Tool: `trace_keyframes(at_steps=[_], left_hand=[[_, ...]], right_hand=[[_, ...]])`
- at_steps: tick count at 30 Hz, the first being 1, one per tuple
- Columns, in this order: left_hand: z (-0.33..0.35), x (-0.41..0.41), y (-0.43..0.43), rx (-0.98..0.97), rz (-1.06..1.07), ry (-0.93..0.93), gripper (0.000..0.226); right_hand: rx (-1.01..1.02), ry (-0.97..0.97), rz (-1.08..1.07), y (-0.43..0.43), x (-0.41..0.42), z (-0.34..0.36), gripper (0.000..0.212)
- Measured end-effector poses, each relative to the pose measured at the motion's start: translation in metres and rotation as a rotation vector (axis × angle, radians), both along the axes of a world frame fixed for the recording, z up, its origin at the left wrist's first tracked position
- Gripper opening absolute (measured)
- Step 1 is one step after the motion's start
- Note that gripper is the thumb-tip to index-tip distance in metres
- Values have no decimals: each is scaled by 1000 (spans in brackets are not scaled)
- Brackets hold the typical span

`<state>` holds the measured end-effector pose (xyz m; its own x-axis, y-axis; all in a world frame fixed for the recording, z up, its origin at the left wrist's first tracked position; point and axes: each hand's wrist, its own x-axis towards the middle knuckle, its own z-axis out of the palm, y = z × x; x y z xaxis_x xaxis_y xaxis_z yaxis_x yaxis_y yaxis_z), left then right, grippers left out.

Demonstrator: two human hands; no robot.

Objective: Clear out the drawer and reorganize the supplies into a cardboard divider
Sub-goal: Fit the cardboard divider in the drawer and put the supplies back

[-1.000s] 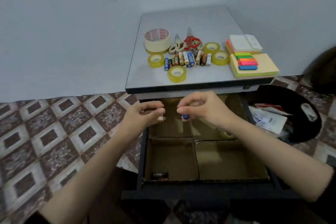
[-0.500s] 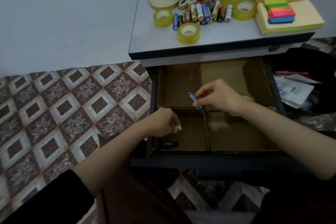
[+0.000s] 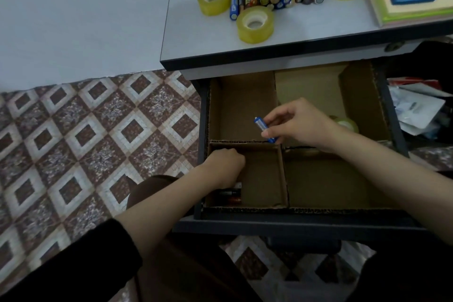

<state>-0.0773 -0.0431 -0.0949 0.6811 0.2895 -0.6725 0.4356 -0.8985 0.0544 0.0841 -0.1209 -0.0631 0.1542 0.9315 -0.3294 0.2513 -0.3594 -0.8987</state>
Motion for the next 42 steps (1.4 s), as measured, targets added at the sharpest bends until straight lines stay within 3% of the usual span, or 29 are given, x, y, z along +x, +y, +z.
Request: trace_keyframes(at_steps=[9,14,17,19,24,31,37,42], left_hand=[[15,-6,-7,108,-103,-8,19],[40,-32,10,-110,149,-424,22],[44,-44,23,-19,358,-873,18],[34,-45,31,88,467,-1010,23],[0,-39,32,158,490,-875,50],[-11,-41,29,97,559,-929,55],[-13,-41,29,53,580,-965,54],[-13,-41,28,59,590,-966,55]], right_hand=[[16,17,-37,-4,-2,4,14],[-48,83,8,-12,-2,13,16],[-135,91,205,-17,-11,16,16],[-188,67,350,-18,-23,13,15],[-326,-33,528,-12,-61,-5,15],[-339,-463,416,10,-80,-24,24],[-324,-463,456,12,-90,-39,21],[-320,-495,420,8,-89,-42,30]])
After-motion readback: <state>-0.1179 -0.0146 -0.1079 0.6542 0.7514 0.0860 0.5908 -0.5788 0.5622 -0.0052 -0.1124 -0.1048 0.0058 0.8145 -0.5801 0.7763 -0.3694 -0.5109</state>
